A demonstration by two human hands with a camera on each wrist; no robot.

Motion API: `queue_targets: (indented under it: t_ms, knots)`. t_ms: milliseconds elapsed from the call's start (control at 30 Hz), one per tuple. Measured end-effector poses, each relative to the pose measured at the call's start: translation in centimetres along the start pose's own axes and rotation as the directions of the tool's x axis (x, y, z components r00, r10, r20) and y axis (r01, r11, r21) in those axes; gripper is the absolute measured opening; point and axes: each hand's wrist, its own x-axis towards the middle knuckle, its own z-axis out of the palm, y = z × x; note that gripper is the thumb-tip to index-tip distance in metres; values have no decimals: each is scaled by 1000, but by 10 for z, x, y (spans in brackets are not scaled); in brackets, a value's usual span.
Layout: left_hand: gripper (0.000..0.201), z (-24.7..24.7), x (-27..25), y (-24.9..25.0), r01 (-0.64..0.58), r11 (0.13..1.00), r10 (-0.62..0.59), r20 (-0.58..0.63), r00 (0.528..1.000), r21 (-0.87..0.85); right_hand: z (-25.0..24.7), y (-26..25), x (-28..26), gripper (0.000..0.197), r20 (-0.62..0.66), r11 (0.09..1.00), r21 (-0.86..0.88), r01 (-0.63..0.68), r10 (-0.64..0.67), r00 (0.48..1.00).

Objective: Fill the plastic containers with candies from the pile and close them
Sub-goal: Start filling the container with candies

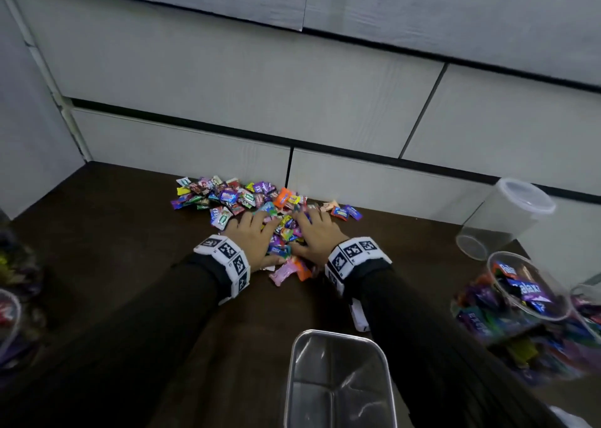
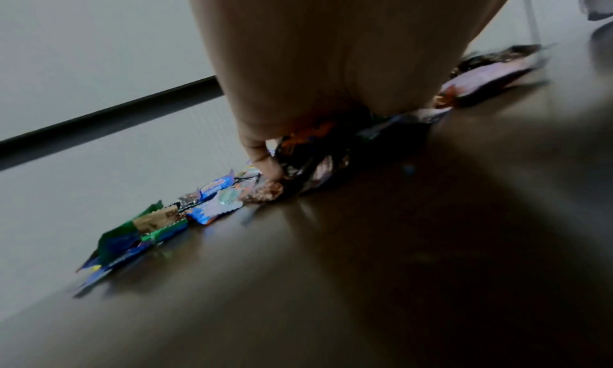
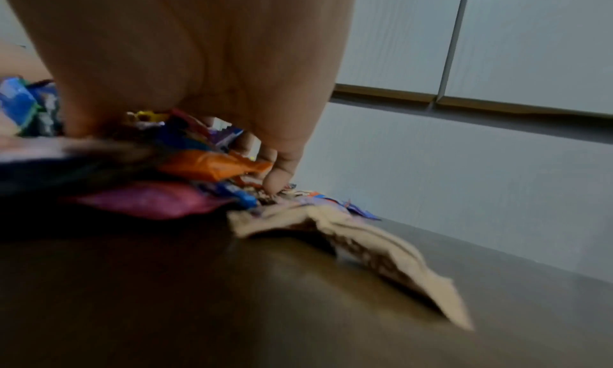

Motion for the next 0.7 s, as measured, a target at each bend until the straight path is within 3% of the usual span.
queue_targets:
  t_ms: [100, 200, 333, 467, 600, 700]
  knots:
    - [80, -5, -18, 9, -84, 996, 84, -9, 996, -33, 6, 1, -24, 67, -14, 1000, 24, 13, -13, 1000]
    - [77, -11, -34, 14, -133, 973, 140, 23, 990, -191, 11, 6, -48, 68, -19, 1000, 0, 10, -10, 1000]
    - [94, -14, -54, 17, -118, 939, 133, 25, 991, -323, 13, 8, -70, 84, -1, 996, 81, -37, 37, 999]
    - [103, -11, -59, 25, -104, 964, 104, -13, 994, -245, 14, -2, -75, 98, 80, 993, 116, 24, -34, 996]
    - [92, -6, -52, 32, -75, 994, 77, 22, 997, -83, 21, -14, -72, 82, 78, 1000, -8, -1, 1, 997]
    - [85, -3, -48, 33, -63, 993, 67, 33, 997, -96, 20, -17, -70, 74, 31, 999, -35, -29, 30, 999]
